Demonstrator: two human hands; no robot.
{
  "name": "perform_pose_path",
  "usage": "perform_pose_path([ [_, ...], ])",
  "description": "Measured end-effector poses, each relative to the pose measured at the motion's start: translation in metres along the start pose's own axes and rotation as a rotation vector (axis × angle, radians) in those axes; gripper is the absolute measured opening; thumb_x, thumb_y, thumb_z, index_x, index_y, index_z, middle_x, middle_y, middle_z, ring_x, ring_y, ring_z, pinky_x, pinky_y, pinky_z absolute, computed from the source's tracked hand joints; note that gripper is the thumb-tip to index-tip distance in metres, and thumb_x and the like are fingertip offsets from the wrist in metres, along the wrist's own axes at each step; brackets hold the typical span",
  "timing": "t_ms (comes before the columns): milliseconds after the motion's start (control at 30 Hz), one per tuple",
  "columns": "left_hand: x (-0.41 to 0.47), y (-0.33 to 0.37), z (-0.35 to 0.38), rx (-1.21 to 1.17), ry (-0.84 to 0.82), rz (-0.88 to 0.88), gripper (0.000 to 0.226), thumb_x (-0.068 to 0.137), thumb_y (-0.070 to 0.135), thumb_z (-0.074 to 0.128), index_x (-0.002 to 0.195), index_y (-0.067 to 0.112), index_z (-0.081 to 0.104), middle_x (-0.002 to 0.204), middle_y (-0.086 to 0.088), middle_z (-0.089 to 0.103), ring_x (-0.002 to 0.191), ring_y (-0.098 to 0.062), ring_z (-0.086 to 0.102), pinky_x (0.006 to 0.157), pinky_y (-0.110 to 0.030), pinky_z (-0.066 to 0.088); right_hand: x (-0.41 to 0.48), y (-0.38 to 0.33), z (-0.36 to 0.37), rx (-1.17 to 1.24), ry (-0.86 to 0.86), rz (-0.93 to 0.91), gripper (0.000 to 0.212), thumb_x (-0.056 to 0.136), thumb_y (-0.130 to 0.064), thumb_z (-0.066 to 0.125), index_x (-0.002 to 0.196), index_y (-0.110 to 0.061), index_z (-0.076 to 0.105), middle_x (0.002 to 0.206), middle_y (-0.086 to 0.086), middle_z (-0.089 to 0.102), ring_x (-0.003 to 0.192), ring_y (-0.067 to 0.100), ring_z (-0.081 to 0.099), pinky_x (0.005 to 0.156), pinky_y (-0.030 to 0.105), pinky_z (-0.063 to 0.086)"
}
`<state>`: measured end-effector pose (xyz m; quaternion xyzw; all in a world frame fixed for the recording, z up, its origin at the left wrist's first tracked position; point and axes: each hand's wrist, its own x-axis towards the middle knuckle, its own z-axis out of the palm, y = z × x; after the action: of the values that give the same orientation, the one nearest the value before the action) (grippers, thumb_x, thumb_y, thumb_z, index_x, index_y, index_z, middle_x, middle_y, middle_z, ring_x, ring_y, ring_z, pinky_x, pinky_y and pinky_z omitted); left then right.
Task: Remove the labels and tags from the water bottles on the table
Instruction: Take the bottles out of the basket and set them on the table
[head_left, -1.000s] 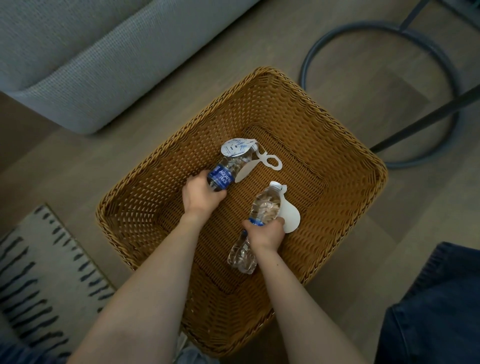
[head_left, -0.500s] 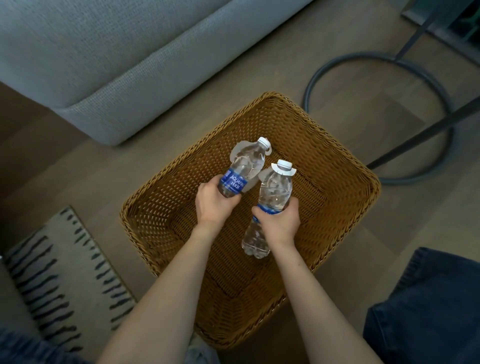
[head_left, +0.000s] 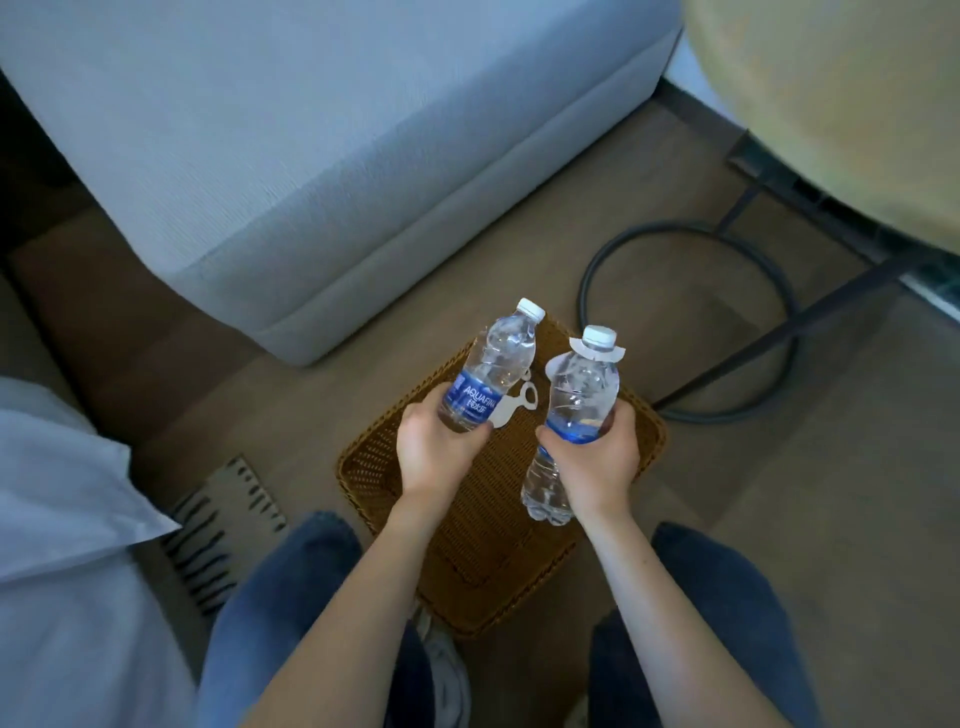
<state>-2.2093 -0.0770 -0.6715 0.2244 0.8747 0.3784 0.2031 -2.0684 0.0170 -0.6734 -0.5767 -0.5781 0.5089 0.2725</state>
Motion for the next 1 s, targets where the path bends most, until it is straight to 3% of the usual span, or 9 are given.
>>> perform_pose_path([
  [33, -0.007, 0.018, -0.016, -0.006, 0.020, 0.000, 0.048, 0.069, 0.031, 0.085, 0.114, 0.023, 0.069, 0.082, 0.029, 0.055, 0.092, -0.008, 0.058, 0.071, -0.015, 0.044, -0.007, -0.021, -0.010, -0.001, 0.001, -0.009, 0.065, 0.066, -0.007, 0.092, 0.113, -0.027, 0.052, 0.100, -0.019, 0.062, 0.088, -0.020, 0.060, 0.069, 0.000, 0.046],
  [100, -0.019, 0.056, -0.050, -0.027, 0.031, -0.011, 0.051, 0.070, 0.032, 0.086, 0.116, 0.021, 0.068, 0.084, 0.027, 0.055, 0.090, -0.008, 0.058, 0.067, -0.008, 0.033, -0.022, -0.064, -0.030, -0.005, -0.005, -0.023, 0.065, 0.068, -0.009, 0.092, 0.114, -0.029, 0.052, 0.101, -0.021, 0.062, 0.091, -0.020, 0.060, 0.069, 0.001, 0.047],
  [267, -0.049, 0.160, -0.144, -0.066, 0.018, -0.011, 0.050, 0.070, 0.035, 0.085, 0.116, 0.028, 0.067, 0.088, 0.018, 0.066, 0.090, -0.013, 0.065, 0.071, -0.029, 0.055, -0.065, -0.191, -0.084, 0.002, -0.042, -0.028, 0.068, 0.068, -0.011, 0.092, 0.120, -0.027, 0.051, 0.104, -0.020, 0.063, 0.094, -0.019, 0.060, 0.071, 0.003, 0.050],
  [400, -0.084, 0.249, -0.223, -0.108, 0.007, -0.038, 0.062, 0.071, 0.039, 0.086, 0.127, 0.028, 0.062, 0.110, 0.006, 0.070, 0.100, -0.011, 0.064, 0.083, -0.035, 0.058, -0.109, -0.302, -0.131, -0.006, -0.045, -0.047, 0.066, 0.069, -0.013, 0.091, 0.118, -0.027, 0.050, 0.100, -0.024, 0.059, 0.090, -0.025, 0.056, 0.065, -0.003, 0.044],
  [467, -0.103, 0.290, -0.260, -0.133, 0.010, -0.052, 0.063, 0.071, 0.040, 0.086, 0.128, 0.029, 0.061, 0.109, 0.012, 0.069, 0.097, -0.006, 0.065, 0.078, -0.029, 0.058, -0.131, -0.352, -0.154, -0.004, -0.048, -0.062, 0.066, 0.070, -0.014, 0.091, 0.117, -0.030, 0.048, 0.100, -0.025, 0.057, 0.091, -0.027, 0.055, 0.064, -0.004, 0.043],
  [567, -0.132, 0.348, -0.313, -0.167, 0.018, -0.045, 0.064, 0.071, 0.043, 0.087, 0.127, 0.031, 0.060, 0.093, 0.029, 0.058, 0.082, 0.007, 0.061, 0.059, -0.006, 0.042, -0.162, -0.416, -0.187, 0.000, -0.045, -0.114, 0.067, 0.070, -0.016, 0.092, 0.121, -0.026, 0.050, 0.102, -0.026, 0.057, 0.092, -0.027, 0.055, 0.067, -0.003, 0.044],
  [667, -0.155, 0.389, -0.352, -0.210, 0.019, -0.019, 0.063, 0.072, 0.043, 0.086, 0.127, 0.031, 0.058, 0.094, 0.029, 0.057, 0.080, 0.009, 0.060, 0.054, -0.002, 0.040, -0.184, -0.460, -0.213, 0.010, -0.031, -0.185, 0.068, 0.070, -0.014, 0.092, 0.124, -0.022, 0.052, 0.103, -0.024, 0.058, 0.094, -0.023, 0.056, 0.071, -0.001, 0.046],
  [867, -0.178, 0.433, -0.385, -0.335, 0.014, 0.107, 0.065, 0.072, 0.033, 0.087, 0.130, 0.026, 0.058, 0.110, 0.013, 0.069, 0.094, -0.005, 0.068, 0.073, -0.016, 0.054, -0.210, -0.500, -0.247, 0.073, -0.011, -0.332, 0.071, 0.067, -0.009, 0.093, 0.124, -0.022, 0.053, 0.108, -0.020, 0.063, 0.099, -0.011, 0.061, 0.072, 0.004, 0.050],
  [1000, -0.183, 0.454, -0.385, -0.376, -0.036, 0.192, 0.057, 0.072, 0.031, 0.087, 0.121, 0.032, 0.058, 0.096, 0.027, 0.063, 0.084, 0.010, 0.065, 0.062, -0.008, 0.050, -0.216, -0.505, -0.262, 0.097, 0.039, -0.394, 0.068, 0.065, -0.012, 0.094, 0.118, -0.023, 0.053, 0.107, -0.018, 0.063, 0.101, -0.005, 0.061, 0.070, 0.005, 0.049],
])
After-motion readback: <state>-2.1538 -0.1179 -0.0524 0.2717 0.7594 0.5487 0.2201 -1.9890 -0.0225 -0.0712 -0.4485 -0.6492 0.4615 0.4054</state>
